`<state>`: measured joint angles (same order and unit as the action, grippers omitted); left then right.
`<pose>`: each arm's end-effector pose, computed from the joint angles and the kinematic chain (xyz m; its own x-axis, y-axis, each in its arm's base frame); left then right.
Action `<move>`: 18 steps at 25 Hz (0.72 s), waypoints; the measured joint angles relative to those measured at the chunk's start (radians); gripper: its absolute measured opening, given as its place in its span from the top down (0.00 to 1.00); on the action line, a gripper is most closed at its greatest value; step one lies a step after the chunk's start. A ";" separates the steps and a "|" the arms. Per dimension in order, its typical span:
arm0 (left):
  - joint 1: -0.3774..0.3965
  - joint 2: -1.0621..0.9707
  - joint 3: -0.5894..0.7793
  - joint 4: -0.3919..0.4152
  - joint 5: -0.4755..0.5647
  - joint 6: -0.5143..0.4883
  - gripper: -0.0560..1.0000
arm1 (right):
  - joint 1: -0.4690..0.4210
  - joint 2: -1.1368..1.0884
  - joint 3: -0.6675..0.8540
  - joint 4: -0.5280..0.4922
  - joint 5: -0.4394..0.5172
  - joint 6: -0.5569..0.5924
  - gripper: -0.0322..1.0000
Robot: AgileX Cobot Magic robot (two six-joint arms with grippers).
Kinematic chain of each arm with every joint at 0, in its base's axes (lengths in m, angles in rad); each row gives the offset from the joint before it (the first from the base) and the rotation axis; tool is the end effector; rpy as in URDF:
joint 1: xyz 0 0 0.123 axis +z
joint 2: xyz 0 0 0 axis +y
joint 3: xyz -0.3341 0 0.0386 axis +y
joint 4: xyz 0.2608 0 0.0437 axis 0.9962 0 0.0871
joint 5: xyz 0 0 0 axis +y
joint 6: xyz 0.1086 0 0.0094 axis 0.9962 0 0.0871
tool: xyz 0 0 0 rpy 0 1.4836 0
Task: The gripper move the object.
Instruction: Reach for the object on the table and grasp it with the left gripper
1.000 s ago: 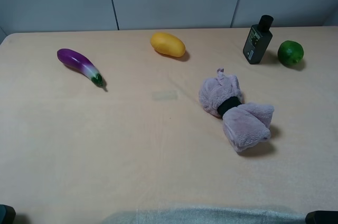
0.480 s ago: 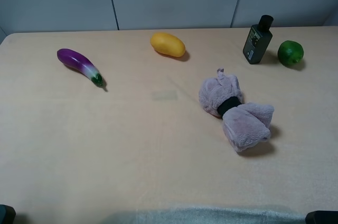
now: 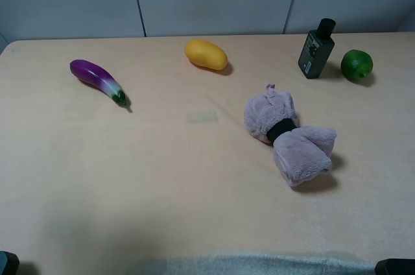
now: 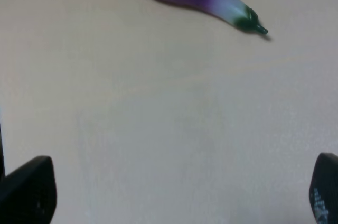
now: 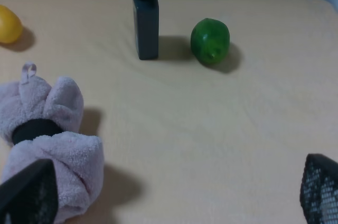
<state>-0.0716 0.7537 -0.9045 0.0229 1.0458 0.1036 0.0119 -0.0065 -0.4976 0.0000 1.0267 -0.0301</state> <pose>0.1092 -0.0057 0.3833 -0.7094 0.1660 -0.6850 0.1403 0.9857 0.0936 -0.0283 -0.0003 0.2776 -0.4212 -0.0351 -0.9063 -0.0246 0.9993 -0.0273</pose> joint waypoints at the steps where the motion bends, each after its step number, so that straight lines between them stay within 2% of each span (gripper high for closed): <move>1: 0.000 0.020 -0.011 -0.005 0.000 0.000 0.05 | 0.000 0.000 0.000 0.000 0.000 0.000 0.30; 13: -0.045 0.289 -0.213 -0.011 -0.001 -0.003 0.05 | 0.000 0.000 0.000 0.000 0.000 0.000 0.30; 18: -0.045 0.392 -0.281 0.000 -0.008 -0.054 0.05 | 0.000 0.000 0.000 0.000 0.000 0.000 0.30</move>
<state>-0.1161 1.1454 -1.1853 0.0227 1.0377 0.0495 0.0119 -0.0065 -0.4976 0.0000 1.0267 -0.0301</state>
